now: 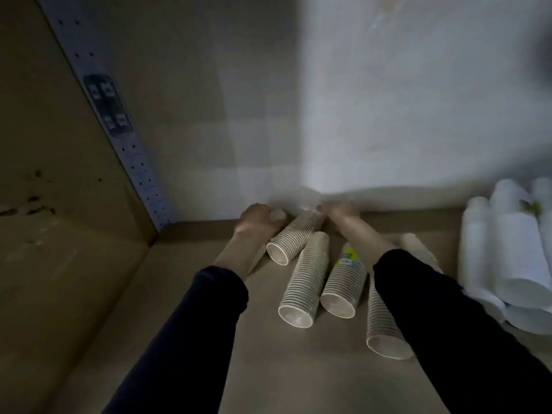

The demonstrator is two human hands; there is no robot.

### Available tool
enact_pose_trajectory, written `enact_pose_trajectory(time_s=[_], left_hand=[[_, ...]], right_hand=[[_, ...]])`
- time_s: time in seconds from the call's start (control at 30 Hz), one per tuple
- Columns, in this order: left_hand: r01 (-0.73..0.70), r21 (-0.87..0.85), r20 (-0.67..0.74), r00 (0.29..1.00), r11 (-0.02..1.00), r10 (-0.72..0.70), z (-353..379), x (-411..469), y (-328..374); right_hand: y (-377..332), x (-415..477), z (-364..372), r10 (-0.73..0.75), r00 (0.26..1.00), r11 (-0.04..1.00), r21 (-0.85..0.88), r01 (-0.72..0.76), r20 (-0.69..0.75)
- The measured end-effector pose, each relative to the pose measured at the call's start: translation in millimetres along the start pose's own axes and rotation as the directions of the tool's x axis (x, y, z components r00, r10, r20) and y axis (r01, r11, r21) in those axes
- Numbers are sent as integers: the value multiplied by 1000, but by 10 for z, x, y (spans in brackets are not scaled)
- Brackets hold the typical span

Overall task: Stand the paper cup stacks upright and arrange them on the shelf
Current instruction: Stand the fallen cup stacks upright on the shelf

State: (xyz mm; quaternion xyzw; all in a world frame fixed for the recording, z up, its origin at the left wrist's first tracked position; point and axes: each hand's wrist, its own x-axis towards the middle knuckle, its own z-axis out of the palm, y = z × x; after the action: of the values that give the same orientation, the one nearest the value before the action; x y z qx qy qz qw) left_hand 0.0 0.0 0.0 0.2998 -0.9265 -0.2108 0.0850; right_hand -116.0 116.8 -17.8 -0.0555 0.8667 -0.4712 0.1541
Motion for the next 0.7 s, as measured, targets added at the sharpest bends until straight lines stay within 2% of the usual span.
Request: enact_pose_trajectory(time_s=[0.17,0.3,0.47,0.6,0.7], left_hand=[[39,45,49,998,998,-42,32,214,-1],[42,104,115,992,994,-54,39,308,-50],[57,20,78,995,998,-59,-136,224,-99],[75,-47,-25,997,996,-77,-491,94,-184],[97,-80,-122,987,992,-107,-761,-25,-255]], right_hand=[[-46,112,85,119,985,971,193,-141,124],[-125,193,165,182,962,964,156,-216,204],[-217,138,140,192,917,953,158,-259,349],[-506,-64,114,30,925,951,274,-142,378],[-736,-223,118,-148,952,946,320,57,269]])
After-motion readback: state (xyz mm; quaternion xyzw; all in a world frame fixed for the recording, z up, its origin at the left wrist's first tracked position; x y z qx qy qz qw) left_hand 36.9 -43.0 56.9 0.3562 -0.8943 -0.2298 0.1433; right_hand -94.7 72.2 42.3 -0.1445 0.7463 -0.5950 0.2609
